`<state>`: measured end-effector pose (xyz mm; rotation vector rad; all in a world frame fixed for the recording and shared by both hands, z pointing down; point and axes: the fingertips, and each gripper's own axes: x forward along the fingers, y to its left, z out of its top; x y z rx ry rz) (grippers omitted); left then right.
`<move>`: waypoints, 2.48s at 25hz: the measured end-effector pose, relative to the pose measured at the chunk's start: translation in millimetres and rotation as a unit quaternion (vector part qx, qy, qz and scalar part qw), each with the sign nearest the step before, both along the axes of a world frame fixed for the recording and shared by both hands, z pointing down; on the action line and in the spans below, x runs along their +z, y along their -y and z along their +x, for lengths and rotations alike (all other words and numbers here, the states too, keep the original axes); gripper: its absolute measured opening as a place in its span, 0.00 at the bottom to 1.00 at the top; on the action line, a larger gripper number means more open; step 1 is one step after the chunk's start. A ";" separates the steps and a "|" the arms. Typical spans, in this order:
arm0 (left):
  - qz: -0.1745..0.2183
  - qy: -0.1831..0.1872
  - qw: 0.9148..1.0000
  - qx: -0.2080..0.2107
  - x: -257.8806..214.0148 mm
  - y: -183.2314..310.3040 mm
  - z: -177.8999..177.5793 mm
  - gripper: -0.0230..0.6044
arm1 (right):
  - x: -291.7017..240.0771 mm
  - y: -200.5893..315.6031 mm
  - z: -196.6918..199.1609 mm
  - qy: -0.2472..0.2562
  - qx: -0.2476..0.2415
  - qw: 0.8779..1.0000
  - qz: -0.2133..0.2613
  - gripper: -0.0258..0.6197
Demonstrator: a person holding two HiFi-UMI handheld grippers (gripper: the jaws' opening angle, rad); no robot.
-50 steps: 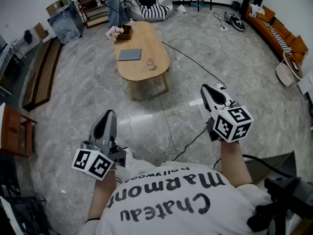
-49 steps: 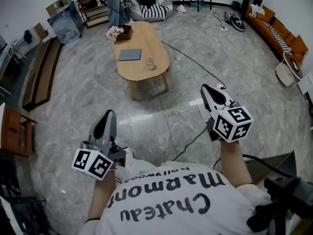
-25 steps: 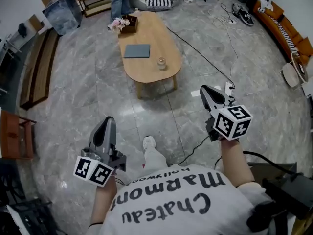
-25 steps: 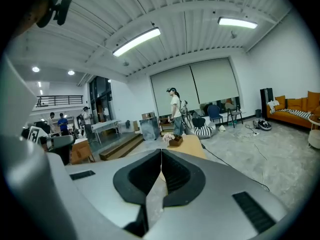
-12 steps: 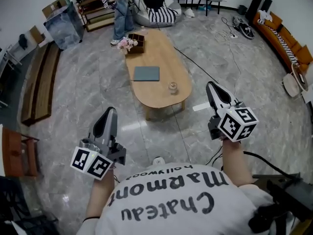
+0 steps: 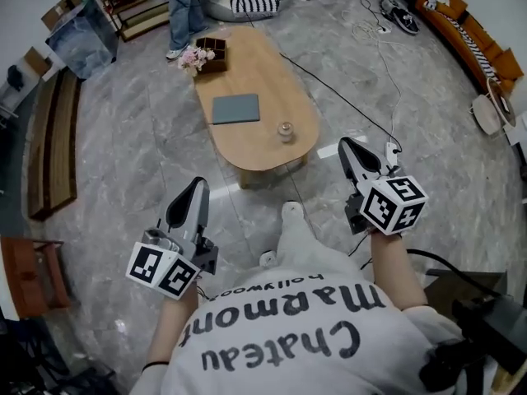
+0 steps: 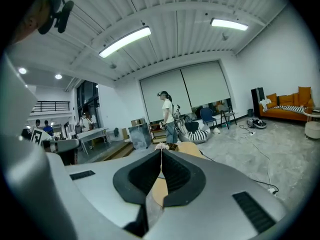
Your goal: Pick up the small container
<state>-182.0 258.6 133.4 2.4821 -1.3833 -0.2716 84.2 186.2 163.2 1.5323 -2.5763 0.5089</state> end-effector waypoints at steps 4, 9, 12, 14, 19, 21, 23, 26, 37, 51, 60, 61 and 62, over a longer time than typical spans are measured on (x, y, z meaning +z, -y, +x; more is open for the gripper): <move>-0.026 0.003 1.000 0.005 20.7 30.3 4.8 0.06 | 23.7 31.2 -1.0 0.004 -0.001 1.000 -0.015 0.06; -0.016 -0.013 1.000 0.020 26.2 85.4 19.5 0.06 | 46.9 88.1 -2.8 0.013 -0.007 0.999 -0.034 0.06; -0.014 -0.025 0.999 0.030 27.5 126.3 29.7 0.06 | 46.9 125.2 -4.3 0.051 -0.024 0.997 -0.049 0.06; -0.021 -0.030 0.999 0.029 31.7 156.8 36.1 0.06 | 44.6 152.5 -5.0 0.074 -0.038 0.995 -0.051 0.06; -0.048 -0.025 0.998 0.014 47.7 231.5 52.3 0.06 | 45.1 222.5 -9.1 0.139 -0.084 0.986 -0.043 0.06; -0.066 -0.028 0.997 0.009 62.8 258.1 60.0 0.06 | 55.7 248.0 -11.8 0.164 -0.101 0.980 -0.047 0.06; -0.092 -0.035 0.995 0.010 84.0 276.2 71.0 0.06 | 77.0 266.8 -13.9 0.174 -0.111 0.976 -0.064 0.06; -0.140 -0.038 0.989 0.017 125.4 296.2 88.1 0.06 | 122.6 286.9 -16.4 0.169 -0.118 0.973 -0.106 0.06; -0.290 -0.035 0.955 0.045 274.2 344.0 119.2 0.06 | 283.8 323.4 -22.0 0.148 -0.120 0.955 -0.227 0.06; -0.379 0.003 0.922 0.082 400.3 333.7 131.8 0.06 | 410.2 293.9 -23.1 0.093 -0.159 0.943 -0.277 0.29; -0.404 0.018 0.911 0.082 428.6 331.2 124.5 0.06 | 447.0 274.1 -37.7 0.048 -0.221 0.935 -0.274 0.52; -0.405 0.019 0.910 0.083 430.9 331.8 124.5 0.06 | 453.1 272.9 -38.7 0.021 -0.230 0.936 -0.266 0.53; -0.406 0.020 0.910 0.083 433.6 332.3 124.6 0.06 | 459.8 271.6 -39.8 -0.006 -0.239 0.936 -0.257 0.54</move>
